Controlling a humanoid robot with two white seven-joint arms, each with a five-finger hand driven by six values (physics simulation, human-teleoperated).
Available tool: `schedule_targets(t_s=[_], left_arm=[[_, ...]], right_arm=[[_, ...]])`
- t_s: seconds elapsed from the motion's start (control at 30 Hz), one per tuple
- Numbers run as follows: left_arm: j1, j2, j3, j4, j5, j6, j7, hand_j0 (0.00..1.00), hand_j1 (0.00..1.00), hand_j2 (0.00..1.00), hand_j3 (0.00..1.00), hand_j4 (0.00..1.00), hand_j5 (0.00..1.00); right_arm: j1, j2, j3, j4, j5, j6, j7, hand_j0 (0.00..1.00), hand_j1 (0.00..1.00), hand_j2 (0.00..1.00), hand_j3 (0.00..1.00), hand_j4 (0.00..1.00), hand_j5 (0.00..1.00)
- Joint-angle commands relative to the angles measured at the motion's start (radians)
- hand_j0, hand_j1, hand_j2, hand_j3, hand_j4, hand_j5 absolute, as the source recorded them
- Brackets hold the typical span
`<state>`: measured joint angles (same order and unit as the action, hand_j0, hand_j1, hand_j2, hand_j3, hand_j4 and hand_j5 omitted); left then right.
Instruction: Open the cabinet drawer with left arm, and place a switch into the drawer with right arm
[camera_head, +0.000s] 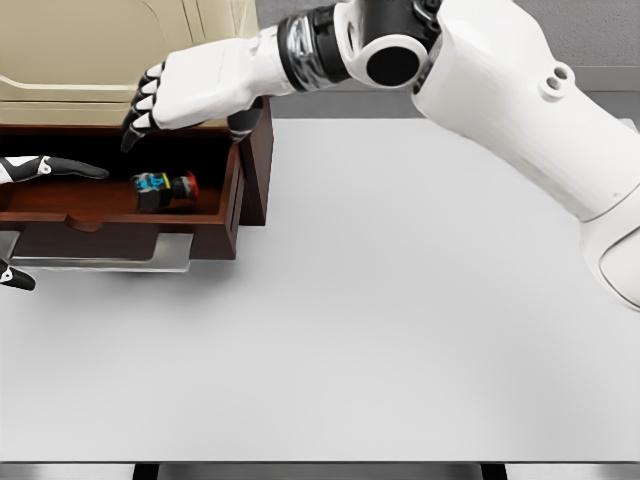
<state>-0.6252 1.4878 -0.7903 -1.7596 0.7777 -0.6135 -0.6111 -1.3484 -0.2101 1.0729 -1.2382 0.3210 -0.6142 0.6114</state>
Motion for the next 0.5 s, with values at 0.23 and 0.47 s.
schedule_targets(t_s=[0.23,0.47], left_arm=[[-0.001,-0.011,0.003,-0.003,0.008,0.003,0.0,1.0,1.0,1.0,1.0,1.0,1.0],[-0.001,-0.093,0.003,-0.003,-0.006,0.003,0.0,1.0,1.0,1.0,1.0,1.0,1.0]], right_arm=[[0.258,-0.762,-0.185,-0.435,-0.025,0.003,-0.001,1.0,1.0,1.0,1.0,1.0,1.0],[0.439,-0.896,-0.209,-0.435,-0.023,0.003,-0.001,1.0,1.0,1.0,1.0,1.0,1.0]])
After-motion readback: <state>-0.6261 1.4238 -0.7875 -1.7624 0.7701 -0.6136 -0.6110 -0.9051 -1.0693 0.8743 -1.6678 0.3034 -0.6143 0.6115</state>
